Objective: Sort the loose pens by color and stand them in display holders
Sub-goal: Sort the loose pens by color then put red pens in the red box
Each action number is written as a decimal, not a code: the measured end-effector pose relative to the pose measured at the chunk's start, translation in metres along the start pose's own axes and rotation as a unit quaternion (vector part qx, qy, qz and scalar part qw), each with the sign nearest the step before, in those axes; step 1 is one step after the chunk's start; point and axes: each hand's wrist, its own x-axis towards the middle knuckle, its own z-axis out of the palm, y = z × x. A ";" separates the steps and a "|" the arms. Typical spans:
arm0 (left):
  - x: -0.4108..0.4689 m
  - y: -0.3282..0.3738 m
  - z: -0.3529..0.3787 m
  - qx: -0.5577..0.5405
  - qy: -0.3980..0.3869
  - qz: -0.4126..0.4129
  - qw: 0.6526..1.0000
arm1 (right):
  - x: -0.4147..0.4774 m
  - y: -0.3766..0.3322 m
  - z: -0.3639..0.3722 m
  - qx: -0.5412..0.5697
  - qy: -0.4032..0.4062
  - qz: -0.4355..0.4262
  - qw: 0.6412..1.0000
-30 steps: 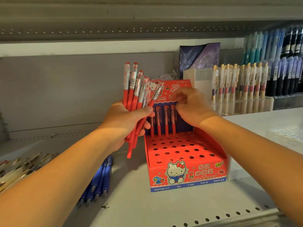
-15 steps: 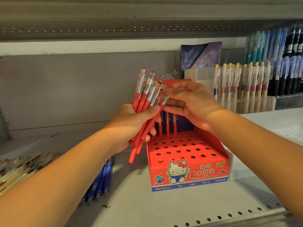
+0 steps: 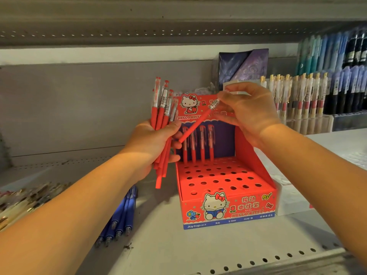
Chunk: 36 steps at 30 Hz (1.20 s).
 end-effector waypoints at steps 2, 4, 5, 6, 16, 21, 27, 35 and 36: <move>0.000 -0.001 0.000 0.009 0.003 0.001 1.000 | 0.001 -0.001 -0.001 -0.003 0.006 -0.019 1.000; 0.001 -0.003 0.000 0.016 0.007 0.003 1.000 | 0.003 0.001 -0.002 -0.063 0.009 -0.062 0.996; 0.001 -0.003 0.001 0.018 0.005 0.003 1.000 | 0.004 0.003 -0.002 -0.125 0.008 -0.090 0.988; 0.000 -0.003 0.001 0.013 -0.001 0.001 1.000 | 0.005 0.006 -0.003 -0.192 0.001 -0.113 0.975; -0.003 -0.001 0.005 -0.053 -0.054 0.003 0.997 | 0.009 0.022 -0.008 -0.374 -0.009 -0.171 0.911; -0.003 -0.004 0.004 -0.046 -0.061 -0.001 0.997 | 0.005 0.025 -0.006 -0.422 -0.025 -0.157 0.892; -0.004 -0.003 0.005 -0.043 -0.064 -0.014 0.997 | -0.002 0.025 -0.004 -0.500 -0.077 -0.102 0.856; -0.006 -0.003 0.006 -0.042 -0.075 -0.016 0.996 | -0.005 0.018 -0.001 -0.618 -0.108 -0.006 0.779; -0.006 -0.003 0.006 -0.043 -0.075 -0.015 0.996 | -0.005 0.018 -0.001 -0.617 -0.103 -0.022 0.780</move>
